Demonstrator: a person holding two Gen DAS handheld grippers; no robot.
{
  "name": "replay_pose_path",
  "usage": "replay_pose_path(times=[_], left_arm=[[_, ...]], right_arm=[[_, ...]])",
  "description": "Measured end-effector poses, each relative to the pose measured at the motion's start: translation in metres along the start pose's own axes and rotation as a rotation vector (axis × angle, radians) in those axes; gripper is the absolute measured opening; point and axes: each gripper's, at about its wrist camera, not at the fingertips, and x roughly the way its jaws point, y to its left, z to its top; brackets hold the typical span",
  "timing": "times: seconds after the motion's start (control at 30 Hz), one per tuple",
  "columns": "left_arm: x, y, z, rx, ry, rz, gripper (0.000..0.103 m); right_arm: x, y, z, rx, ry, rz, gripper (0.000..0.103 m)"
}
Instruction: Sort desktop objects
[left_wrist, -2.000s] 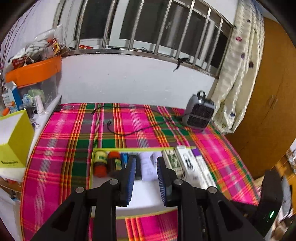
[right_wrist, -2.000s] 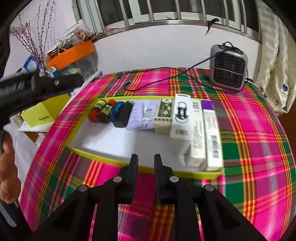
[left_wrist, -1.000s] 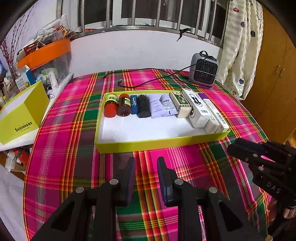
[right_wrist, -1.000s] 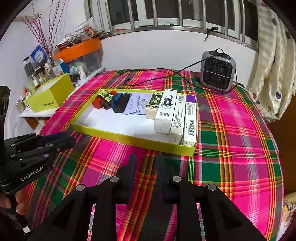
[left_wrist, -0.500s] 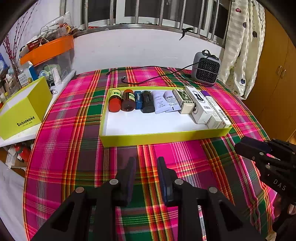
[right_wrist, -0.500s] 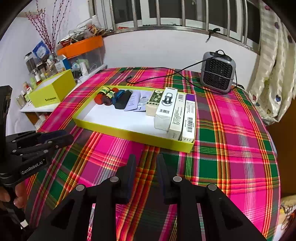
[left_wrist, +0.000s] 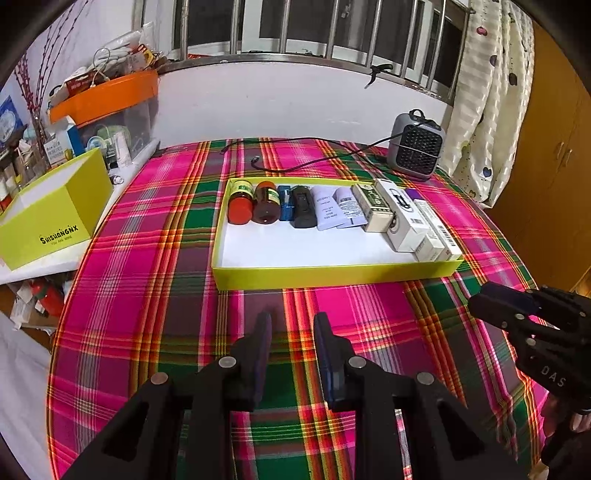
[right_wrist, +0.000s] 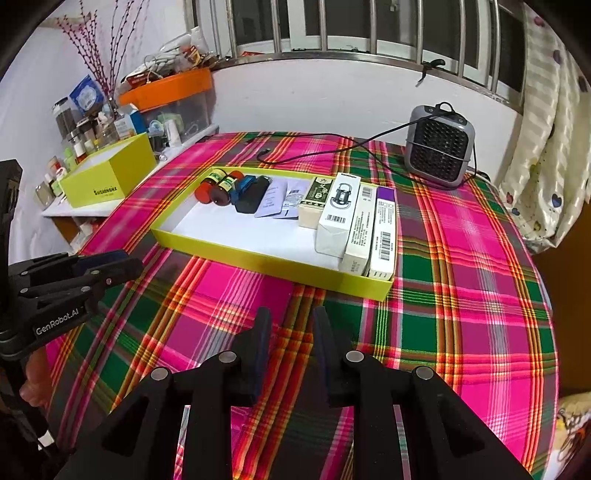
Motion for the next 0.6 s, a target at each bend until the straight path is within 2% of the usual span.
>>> replay_pose_path(times=[0.17,0.43,0.6], left_arm=[[0.001,-0.0025,-0.0039,0.014,0.011,0.002,0.024],[0.0039,-0.0027,-0.0082,0.006,0.031,-0.038,0.024],[0.0058,-0.0036,-0.0075,0.009,0.034,-0.029,0.024]], right_arm=[[-0.0001,0.0039,-0.0014,-0.013,0.002,0.0,0.024],[0.0019,0.0066,-0.002,-0.026,0.007,-0.006,0.024],[0.0042,0.0064,-0.0022,-0.031,0.01,-0.004,0.024]])
